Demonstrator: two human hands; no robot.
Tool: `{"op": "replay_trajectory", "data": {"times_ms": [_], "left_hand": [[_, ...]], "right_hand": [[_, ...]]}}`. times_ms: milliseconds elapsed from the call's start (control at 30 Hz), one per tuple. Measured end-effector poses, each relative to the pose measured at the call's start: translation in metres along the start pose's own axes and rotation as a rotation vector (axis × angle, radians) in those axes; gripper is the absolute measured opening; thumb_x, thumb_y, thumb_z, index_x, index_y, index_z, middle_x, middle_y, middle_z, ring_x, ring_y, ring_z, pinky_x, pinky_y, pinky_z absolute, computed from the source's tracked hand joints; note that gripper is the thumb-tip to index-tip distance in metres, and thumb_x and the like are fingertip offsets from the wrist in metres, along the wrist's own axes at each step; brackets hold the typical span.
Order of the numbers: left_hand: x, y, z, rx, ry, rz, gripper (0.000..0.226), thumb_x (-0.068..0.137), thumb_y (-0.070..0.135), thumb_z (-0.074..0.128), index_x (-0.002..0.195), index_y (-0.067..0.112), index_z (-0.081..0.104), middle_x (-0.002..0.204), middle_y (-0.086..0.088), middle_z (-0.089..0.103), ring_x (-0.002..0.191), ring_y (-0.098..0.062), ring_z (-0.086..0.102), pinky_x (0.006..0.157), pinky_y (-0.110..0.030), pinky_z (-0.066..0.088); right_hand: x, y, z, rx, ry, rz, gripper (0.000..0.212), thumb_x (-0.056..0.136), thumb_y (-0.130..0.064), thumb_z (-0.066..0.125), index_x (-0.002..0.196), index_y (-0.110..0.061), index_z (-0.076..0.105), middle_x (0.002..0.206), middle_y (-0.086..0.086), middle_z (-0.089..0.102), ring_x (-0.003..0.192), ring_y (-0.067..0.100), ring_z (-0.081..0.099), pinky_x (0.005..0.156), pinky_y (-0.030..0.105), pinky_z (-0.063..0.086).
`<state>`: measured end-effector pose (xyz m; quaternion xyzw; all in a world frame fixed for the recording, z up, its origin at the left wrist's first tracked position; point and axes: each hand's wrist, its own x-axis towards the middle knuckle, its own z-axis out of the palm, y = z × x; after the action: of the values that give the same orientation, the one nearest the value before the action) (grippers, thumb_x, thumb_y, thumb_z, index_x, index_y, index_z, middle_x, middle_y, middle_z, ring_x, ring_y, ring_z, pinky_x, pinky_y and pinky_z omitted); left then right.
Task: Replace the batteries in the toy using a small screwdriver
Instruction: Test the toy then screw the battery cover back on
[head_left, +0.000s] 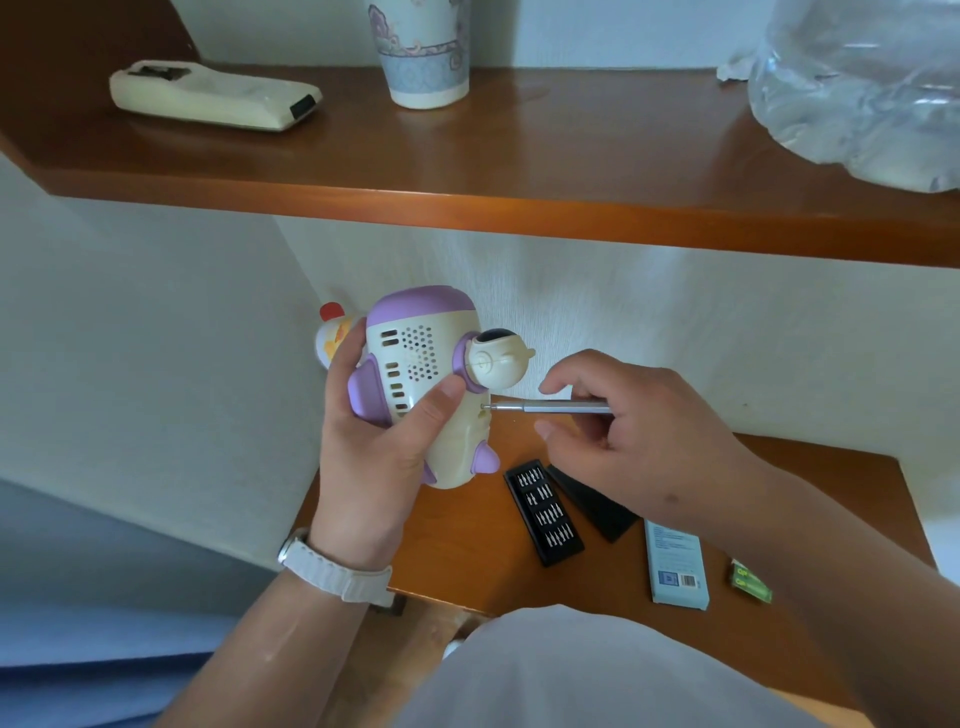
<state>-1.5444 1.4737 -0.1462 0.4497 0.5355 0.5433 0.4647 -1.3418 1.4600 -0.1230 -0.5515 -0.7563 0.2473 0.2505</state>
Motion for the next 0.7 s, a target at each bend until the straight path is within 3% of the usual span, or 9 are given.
{"op": "replay_trajectory", "data": {"times_ms": [167, 367, 533, 700], "left_hand": [[0.001, -0.001, -0.002, 0.001, 0.007, -0.008, 0.087, 0.065, 0.04, 0.079, 0.144, 0.032, 0.042, 0.117, 0.003, 0.063, 0.105, -0.016, 0.067, 0.064, -0.036, 0.062], [-0.002, -0.001, -0.003, 0.007, 0.004, -0.001, 0.084, 0.069, 0.036, 0.079, 0.144, 0.032, 0.042, 0.114, 0.004, 0.064, 0.102, -0.014, 0.069, 0.063, -0.035, 0.062], [-0.004, 0.0, -0.005, 0.016, 0.013, 0.002, 0.085, 0.068, 0.037, 0.079, 0.144, 0.033, 0.042, 0.116, 0.004, 0.064, 0.102, -0.014, 0.069, 0.06, -0.037, 0.063], [-0.004, 0.0, -0.007, 0.015, 0.012, -0.004, 0.087, 0.067, 0.04, 0.079, 0.145, 0.031, 0.041, 0.12, 0.001, 0.064, 0.105, -0.019, 0.068, 0.062, -0.039, 0.063]], "right_hand": [[0.001, -0.001, 0.003, -0.05, 0.012, -0.035, 0.016, 0.093, -0.023, 0.058, 0.093, -0.036, 0.047, 0.059, -0.004, 0.054, 0.062, 0.015, 0.056, 0.055, 0.024, 0.046], [-0.001, 0.0, 0.003, -0.046, -0.011, -0.008, 0.001, 0.092, -0.033, 0.053, 0.091, -0.032, 0.054, 0.06, -0.002, 0.057, 0.067, 0.013, 0.057, 0.057, 0.019, 0.045], [-0.002, -0.002, 0.006, -0.076, -0.001, -0.04, 0.033, 0.091, -0.048, 0.041, 0.092, -0.024, 0.063, 0.062, -0.005, 0.06, 0.062, 0.014, 0.058, 0.056, 0.023, 0.043], [-0.002, -0.004, 0.013, -0.012, 0.021, -0.034, 0.008, 0.09, -0.035, 0.055, 0.095, -0.033, 0.049, 0.054, -0.008, 0.047, 0.052, 0.01, 0.05, 0.053, 0.019, 0.042]]}}
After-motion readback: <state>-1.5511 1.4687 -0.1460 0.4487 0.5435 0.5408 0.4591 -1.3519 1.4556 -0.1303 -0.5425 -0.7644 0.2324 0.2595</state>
